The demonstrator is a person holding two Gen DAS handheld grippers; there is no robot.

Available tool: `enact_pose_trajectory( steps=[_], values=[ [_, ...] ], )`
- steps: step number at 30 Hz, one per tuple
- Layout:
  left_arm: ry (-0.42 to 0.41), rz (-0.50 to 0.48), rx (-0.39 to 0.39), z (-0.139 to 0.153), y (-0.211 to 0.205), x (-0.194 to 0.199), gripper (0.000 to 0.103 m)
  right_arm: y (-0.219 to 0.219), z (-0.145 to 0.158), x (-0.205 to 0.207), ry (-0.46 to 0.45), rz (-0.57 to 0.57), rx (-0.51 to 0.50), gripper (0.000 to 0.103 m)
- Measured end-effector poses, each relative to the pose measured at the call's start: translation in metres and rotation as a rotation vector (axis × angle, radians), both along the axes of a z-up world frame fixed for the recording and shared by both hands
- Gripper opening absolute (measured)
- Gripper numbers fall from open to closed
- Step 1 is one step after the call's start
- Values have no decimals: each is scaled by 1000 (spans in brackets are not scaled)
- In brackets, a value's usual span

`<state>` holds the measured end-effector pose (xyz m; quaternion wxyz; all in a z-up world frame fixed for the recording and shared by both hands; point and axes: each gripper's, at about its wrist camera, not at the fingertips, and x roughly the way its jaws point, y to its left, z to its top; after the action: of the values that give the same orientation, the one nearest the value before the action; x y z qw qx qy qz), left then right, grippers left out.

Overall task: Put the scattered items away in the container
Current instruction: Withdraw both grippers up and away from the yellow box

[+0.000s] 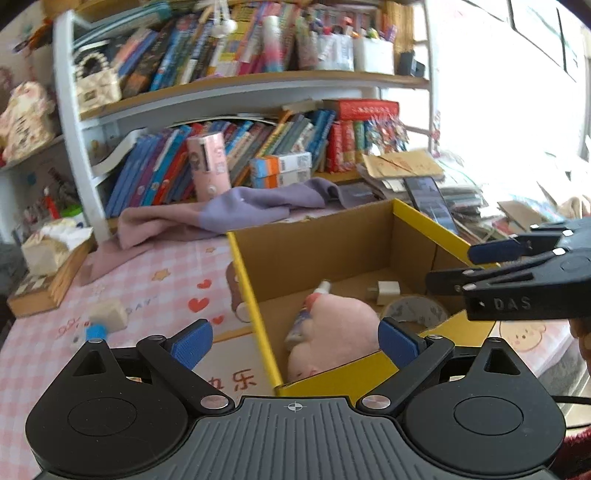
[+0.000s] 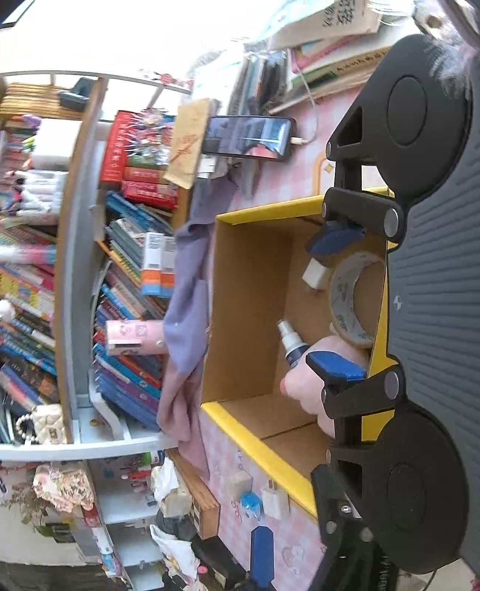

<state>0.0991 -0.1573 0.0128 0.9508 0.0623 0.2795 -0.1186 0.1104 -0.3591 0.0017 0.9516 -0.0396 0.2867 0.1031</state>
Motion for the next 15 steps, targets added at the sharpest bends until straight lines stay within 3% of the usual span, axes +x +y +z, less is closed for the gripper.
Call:
enact_pose_trajectory(
  steps=[10, 15],
  values=[
    [-26, -20, -46, 3, 46, -24, 98, 39, 9, -35, -29, -89, -29, 61],
    [-32, -45, -84, 6, 75, -41, 98, 70, 11, -65, -52, -129, -78, 70]
  ],
)
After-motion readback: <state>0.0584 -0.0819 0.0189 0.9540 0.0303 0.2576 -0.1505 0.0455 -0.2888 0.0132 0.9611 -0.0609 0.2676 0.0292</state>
